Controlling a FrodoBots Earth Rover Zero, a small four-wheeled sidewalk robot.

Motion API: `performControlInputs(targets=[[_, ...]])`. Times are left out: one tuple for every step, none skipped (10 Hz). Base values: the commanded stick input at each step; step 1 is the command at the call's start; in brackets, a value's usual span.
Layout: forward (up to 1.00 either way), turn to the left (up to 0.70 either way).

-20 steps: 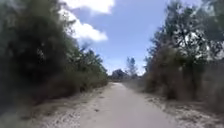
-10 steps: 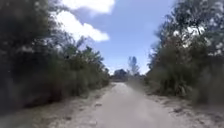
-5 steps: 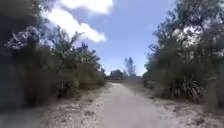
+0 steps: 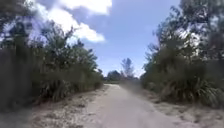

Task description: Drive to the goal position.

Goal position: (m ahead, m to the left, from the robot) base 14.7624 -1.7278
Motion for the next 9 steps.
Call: performControlInputs(targets=[[1.00, 0.00], [1.00, 0.00], [1.00, 0.00], [1.00, 0.00], [1.00, 0.00], [1.00, 0.00], [1.00, 0.00], [1.00, 0.00], [1.00, 0.00]])
